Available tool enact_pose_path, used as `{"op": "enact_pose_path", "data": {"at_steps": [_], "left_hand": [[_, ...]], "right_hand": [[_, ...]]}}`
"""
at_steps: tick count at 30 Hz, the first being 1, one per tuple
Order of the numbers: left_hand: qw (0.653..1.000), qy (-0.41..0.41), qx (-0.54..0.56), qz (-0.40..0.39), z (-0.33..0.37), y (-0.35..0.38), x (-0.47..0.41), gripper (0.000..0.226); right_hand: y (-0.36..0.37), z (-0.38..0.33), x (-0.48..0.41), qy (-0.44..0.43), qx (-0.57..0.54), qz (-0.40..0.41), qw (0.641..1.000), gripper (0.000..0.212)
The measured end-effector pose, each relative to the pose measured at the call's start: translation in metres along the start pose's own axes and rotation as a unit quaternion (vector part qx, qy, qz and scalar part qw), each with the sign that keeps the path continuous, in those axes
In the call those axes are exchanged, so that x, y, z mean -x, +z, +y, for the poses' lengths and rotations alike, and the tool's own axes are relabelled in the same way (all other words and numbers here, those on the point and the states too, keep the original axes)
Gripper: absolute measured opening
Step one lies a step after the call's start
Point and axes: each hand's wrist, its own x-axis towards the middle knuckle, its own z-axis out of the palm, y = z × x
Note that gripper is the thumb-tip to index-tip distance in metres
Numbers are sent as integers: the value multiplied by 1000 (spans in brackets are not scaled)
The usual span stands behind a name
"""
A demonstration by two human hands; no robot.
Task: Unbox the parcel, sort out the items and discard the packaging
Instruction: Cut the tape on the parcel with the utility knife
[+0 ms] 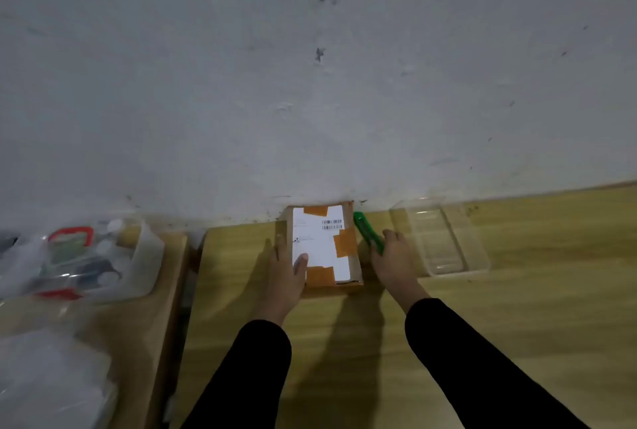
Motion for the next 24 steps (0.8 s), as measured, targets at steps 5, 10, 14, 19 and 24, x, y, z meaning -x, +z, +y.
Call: {"op": "enact_pose_path", "data": {"at_steps": [5, 10, 14, 19, 24], "left_hand": [[995, 14, 103, 10, -1, 15, -2, 59], [993, 24, 114, -9, -6, 17, -6, 61], [992, 18, 120, -18, -6, 15, -4, 62], [994, 19, 110, -13, -1, 10, 1, 61], [995, 17, 93, -4, -3, 11, -1, 61]], "right_hand": [[10, 5, -14, 13, 27, 33, 999, 28], [5, 5, -14, 39, 39, 21, 998, 26], [1, 3, -6, 65, 16, 24, 998, 28], [-17, -6, 14, 36, -55, 90, 994, 18], [-19, -31, 34, -18, -111, 118, 987, 16]]}}
